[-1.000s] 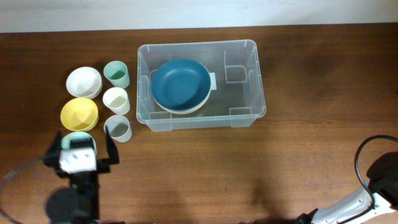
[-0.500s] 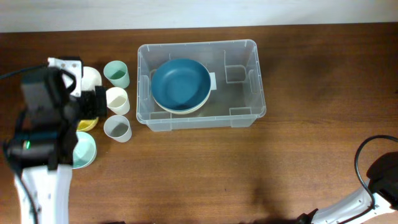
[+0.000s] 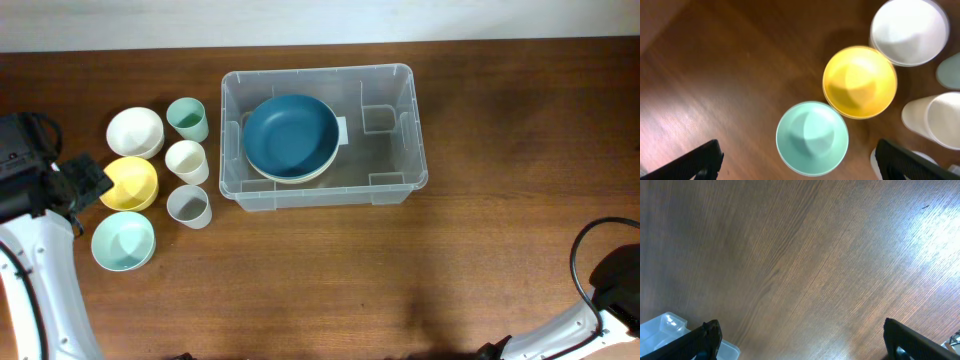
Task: Pack container
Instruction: 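Move the left gripper over the mint-green bowl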
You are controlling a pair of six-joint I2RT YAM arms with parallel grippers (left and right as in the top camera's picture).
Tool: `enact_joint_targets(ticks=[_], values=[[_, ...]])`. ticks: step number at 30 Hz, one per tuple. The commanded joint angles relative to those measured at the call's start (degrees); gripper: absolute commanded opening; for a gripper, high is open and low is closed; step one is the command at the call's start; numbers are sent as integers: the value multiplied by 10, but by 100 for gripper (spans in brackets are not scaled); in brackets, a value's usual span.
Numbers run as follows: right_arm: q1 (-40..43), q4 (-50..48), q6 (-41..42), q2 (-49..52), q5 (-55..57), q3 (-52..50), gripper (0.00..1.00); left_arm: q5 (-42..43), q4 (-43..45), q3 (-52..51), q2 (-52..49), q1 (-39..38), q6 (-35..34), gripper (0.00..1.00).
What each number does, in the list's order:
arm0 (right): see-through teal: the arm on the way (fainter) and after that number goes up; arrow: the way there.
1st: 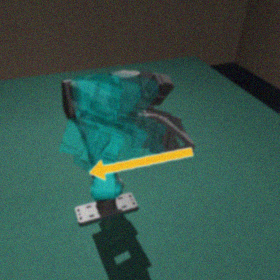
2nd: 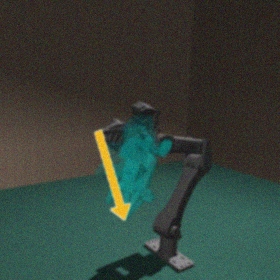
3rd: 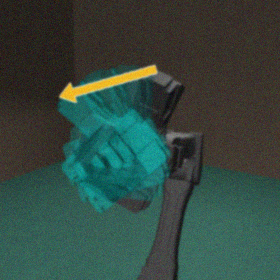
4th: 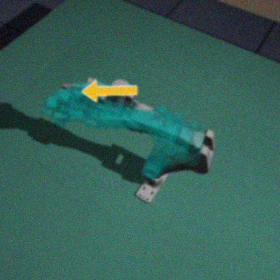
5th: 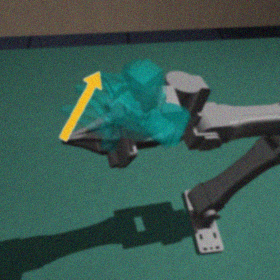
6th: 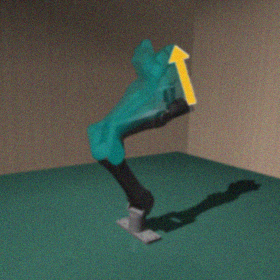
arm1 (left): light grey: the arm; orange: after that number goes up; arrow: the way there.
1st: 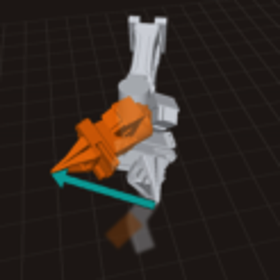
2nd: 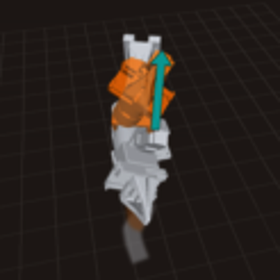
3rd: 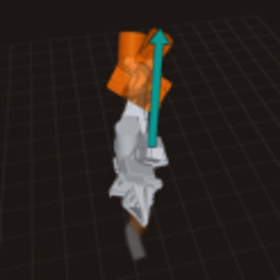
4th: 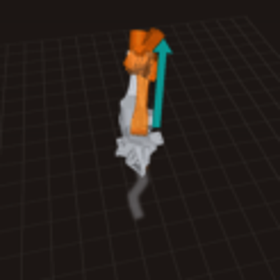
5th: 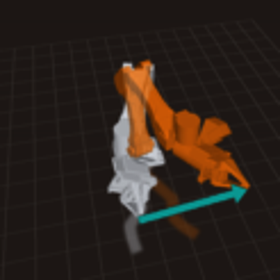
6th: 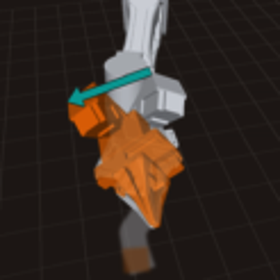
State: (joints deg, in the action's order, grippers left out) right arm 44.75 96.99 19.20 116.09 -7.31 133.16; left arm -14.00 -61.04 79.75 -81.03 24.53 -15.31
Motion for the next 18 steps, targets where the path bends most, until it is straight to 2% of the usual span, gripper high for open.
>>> enact_joint_targets(ticks=[1, 9, 18], values=[[-1, 1, -5, -6, 5, -2, 99, 25, -10, 10, -17, 9, -20, 100], [-1, 1, -5, -6, 5, -2, 99, 22, -15, 7, -43, 21, -20, 100], [-1, 1, -5, -6, 5, -2, 99, 64, -17, -6, -141, 45, -20, 100]])
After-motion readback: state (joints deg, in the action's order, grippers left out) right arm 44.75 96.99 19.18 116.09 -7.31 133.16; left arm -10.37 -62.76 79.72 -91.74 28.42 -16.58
